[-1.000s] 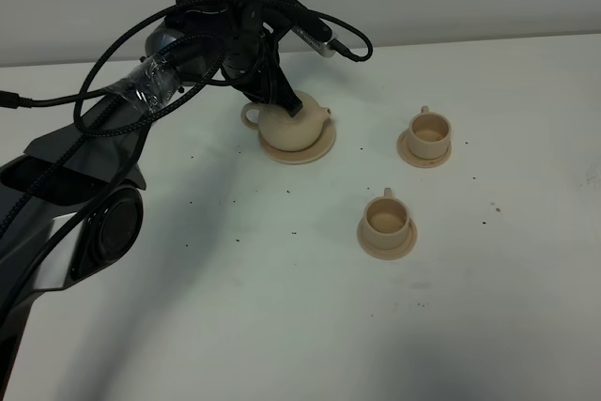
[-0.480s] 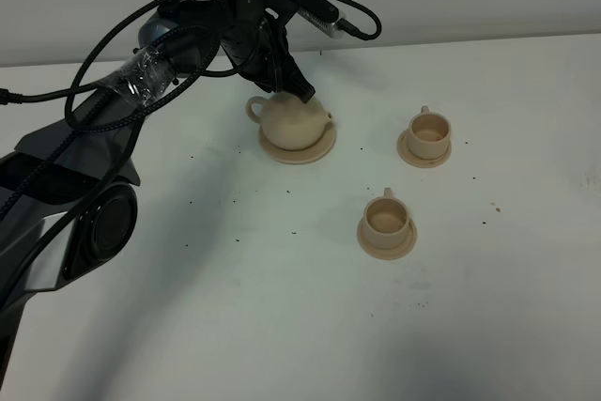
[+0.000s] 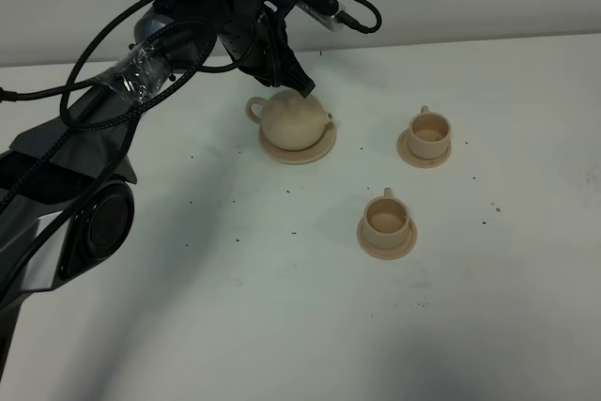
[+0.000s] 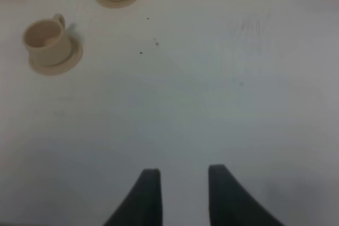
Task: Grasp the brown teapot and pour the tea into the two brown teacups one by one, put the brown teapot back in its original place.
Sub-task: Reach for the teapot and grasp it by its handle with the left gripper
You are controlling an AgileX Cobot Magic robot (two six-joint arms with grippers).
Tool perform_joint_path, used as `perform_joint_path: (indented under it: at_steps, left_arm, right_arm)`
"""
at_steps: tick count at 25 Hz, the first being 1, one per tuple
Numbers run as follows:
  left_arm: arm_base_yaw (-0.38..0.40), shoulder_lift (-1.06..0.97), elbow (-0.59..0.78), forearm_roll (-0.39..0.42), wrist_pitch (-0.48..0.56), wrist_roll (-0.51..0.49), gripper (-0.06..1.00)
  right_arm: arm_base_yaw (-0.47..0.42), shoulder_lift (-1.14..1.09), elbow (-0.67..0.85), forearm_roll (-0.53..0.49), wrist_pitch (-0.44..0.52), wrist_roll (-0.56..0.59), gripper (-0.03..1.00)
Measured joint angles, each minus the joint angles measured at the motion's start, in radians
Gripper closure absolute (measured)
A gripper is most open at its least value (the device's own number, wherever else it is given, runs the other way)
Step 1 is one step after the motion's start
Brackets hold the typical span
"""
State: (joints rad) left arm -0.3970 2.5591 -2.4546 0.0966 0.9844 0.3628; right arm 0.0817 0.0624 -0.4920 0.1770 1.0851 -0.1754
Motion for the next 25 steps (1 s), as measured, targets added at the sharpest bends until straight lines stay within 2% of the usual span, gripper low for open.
perform_joint_path:
  at_steps: [4,7,10,12,15,17,22,25]
  left_arm:
    - [0.0,-0.027,0.001,-0.024,0.014,0.036,0.73]
    - [0.0,-0.061,0.001,-0.058,0.043,0.124,0.73]
    - [0.005,-0.097,0.001,-0.104,0.121,0.286,0.73]
    - [0.011,-0.114,0.001,-0.131,0.195,0.448,0.73]
    - [0.016,-0.122,0.001,-0.144,0.21,0.638,0.73]
    - [0.018,-0.122,0.001,-0.144,0.21,0.718,0.73]
    - [0.018,-0.122,0.001,-0.147,0.21,0.836,0.73]
    - [0.018,-0.122,0.001,-0.148,0.21,0.872,0.73]
  right_arm:
    - [0.0,0.0,0.0,0.0,0.0,0.0,0.73]
    - [0.0,0.0,0.0,0.0,0.0,0.0,0.73]
    - [0.0,0.0,0.0,0.0,0.0,0.0,0.73]
    - [0.0,0.0,0.0,0.0,0.0,0.0,0.73]
    - [0.0,0.0,0.0,0.0,0.0,0.0,0.73]
    - [0.0,0.0,0.0,0.0,0.0,0.0,0.73]
    - [0.0,0.0,0.0,0.0,0.0,0.0,0.73]
    - [0.0,0.0,0.0,0.0,0.0,0.0,0.73]
